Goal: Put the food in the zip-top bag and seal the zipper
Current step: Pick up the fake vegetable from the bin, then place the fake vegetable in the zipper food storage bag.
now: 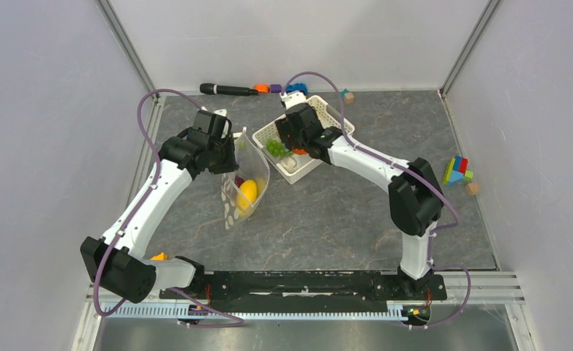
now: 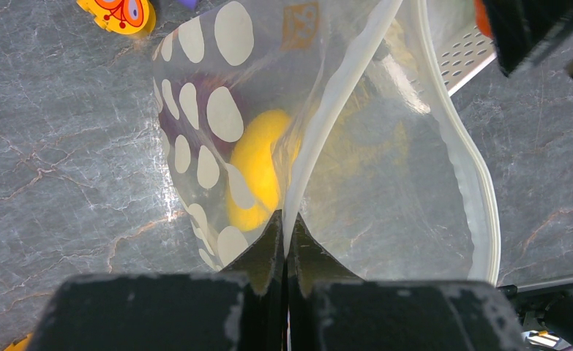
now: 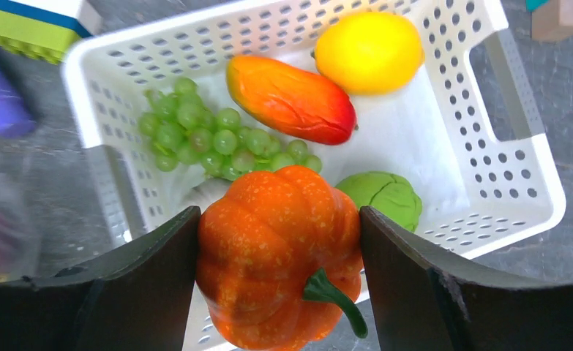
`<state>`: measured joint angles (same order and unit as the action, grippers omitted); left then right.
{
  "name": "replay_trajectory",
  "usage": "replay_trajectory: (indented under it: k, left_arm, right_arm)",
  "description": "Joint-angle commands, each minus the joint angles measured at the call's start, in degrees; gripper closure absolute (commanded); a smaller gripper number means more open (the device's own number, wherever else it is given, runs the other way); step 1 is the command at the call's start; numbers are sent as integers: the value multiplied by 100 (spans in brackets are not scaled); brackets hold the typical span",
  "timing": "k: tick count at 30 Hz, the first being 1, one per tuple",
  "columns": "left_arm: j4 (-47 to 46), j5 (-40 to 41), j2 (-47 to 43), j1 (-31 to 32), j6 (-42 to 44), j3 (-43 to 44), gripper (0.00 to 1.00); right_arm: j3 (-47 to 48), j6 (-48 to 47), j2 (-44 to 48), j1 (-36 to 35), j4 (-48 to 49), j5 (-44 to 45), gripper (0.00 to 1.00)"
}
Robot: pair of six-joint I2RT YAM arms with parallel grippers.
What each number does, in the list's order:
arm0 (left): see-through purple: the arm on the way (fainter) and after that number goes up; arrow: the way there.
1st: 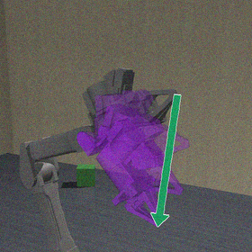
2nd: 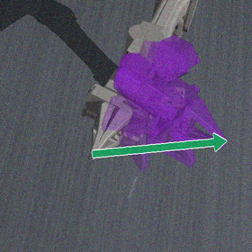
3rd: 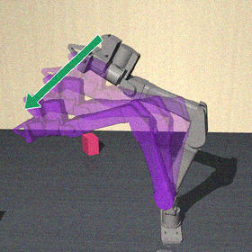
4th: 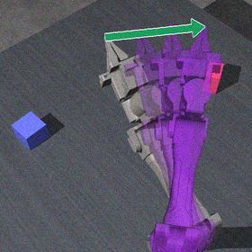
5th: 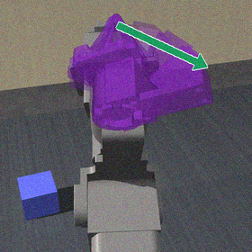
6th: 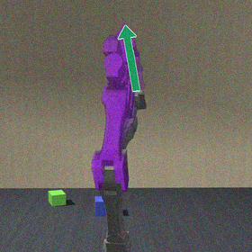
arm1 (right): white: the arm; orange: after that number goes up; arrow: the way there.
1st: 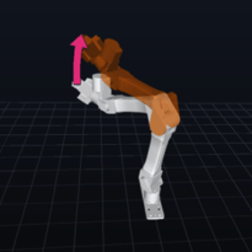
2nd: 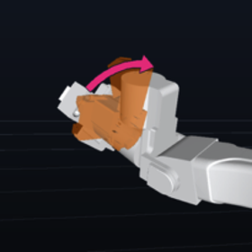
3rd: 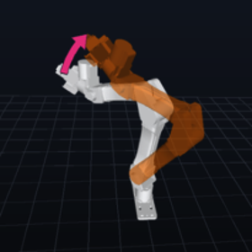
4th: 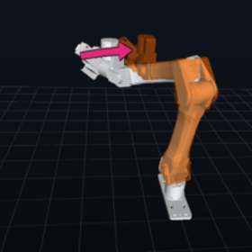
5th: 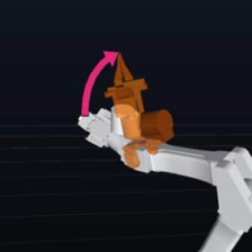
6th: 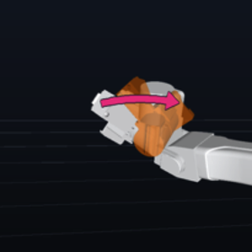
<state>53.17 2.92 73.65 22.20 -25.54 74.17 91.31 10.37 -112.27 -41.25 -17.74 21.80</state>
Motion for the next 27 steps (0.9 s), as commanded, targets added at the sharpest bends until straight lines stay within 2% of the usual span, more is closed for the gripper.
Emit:
replay_trajectory:
  k: [1, 14, 22, 27]
  left_arm:
    - [-149, 25, -79, -20, 155, 14, 98]
    - [-147, 25, -105, -23, 146, 13, 98]
    - [-147, -1, -87, -25, 146, 5, 98]
    - [-155, -27, -81, -25, 147, 14, 98]
  right_arm:
    - [-503, -142, 795, -13, 1025, -469, 52]
    - [-2647, -235, 2647, -9, 3862, -2405, 55]
    - [-3168, 2, 3124, -19, 5020, -4118, 55]
    - [-3190, 372, 3016, -39, 5521, -5149, 54]
